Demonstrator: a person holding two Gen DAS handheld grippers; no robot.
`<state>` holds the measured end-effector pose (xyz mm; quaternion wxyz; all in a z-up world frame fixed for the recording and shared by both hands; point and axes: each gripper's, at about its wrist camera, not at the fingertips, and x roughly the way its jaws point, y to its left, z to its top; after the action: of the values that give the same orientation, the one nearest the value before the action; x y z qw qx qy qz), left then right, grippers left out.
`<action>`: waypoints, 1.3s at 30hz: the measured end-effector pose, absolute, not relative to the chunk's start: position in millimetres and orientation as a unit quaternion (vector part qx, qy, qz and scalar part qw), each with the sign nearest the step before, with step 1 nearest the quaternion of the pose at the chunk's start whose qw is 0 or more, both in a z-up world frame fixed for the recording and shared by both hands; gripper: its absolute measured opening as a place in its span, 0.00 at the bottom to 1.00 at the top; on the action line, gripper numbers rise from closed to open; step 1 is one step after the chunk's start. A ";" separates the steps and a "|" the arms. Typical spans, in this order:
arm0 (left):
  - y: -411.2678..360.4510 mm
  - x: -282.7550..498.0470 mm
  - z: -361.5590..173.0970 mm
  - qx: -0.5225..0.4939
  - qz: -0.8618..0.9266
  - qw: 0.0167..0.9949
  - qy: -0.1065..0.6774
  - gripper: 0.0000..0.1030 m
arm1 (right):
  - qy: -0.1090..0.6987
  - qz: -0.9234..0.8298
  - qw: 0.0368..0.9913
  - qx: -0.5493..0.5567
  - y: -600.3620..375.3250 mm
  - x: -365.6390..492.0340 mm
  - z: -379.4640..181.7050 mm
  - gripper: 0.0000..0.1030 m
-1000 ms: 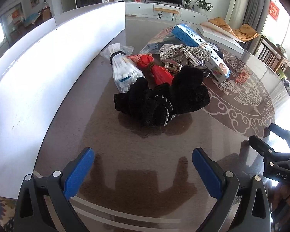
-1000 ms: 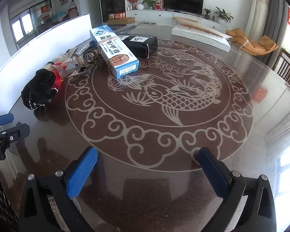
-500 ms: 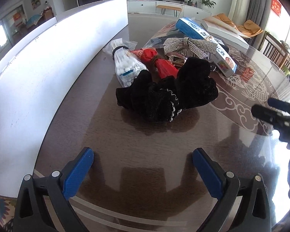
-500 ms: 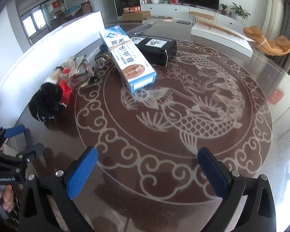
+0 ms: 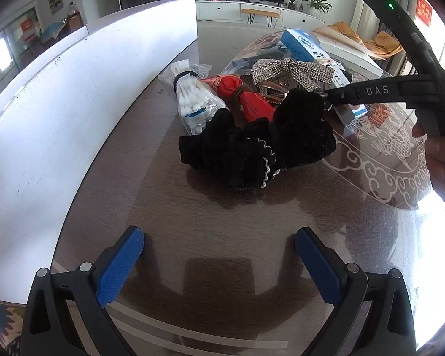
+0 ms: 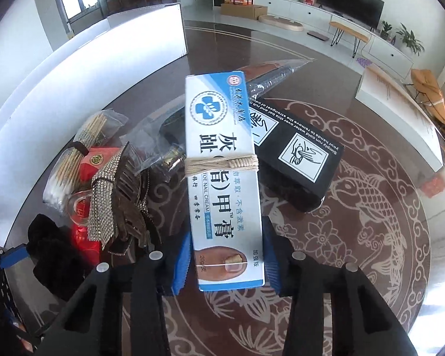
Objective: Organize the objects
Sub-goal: 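Grasp the blue-and-white toe-nail cream box with the right tool and lift, then grasp the black velvet glove with the left tool while the right tool holds the cream box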
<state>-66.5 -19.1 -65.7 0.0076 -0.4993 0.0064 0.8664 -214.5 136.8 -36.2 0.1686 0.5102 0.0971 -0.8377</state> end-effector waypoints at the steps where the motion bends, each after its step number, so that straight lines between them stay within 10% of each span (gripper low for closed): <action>1: -19.2 -66.4 -65.6 -0.499 0.866 0.008 0.006 1.00 | 0.096 -0.838 0.166 0.512 140.1 -203.7 -37.2 0.41; 10: -36.0 -61.2 -60.2 -0.498 0.866 0.020 -0.042 1.00 | 0.078 -0.852 0.131 0.502 185.7 -75.4 -37.0 0.43; 12: -44.1 -60.8 -57.3 -0.493 0.867 0.020 -0.068 1.00 | 0.073 -0.862 0.118 0.488 192.4 -56.4 -41.1 0.82; 14: -51.5 -58.3 -53.2 -0.483 0.871 0.017 -0.093 1.00 | 0.070 -0.874 0.099 0.470 203.0 -46.9 -48.9 0.96; 25: -51.6 -60.1 -2.1 -0.357 0.932 0.033 -0.058 1.00 | 0.048 -0.884 0.087 0.456 208.0 -48.4 -53.7 1.00; 39: 8.1 -91.6 -38.1 -0.461 0.851 0.249 0.038 1.00 | 0.044 -0.885 0.079 0.456 211.1 -45.4 -53.7 1.00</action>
<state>-91.6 8.1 -38.1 0.2492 -0.4611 0.0380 0.8508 -45.4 211.1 -53.7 0.0793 0.4559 0.0435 -0.8854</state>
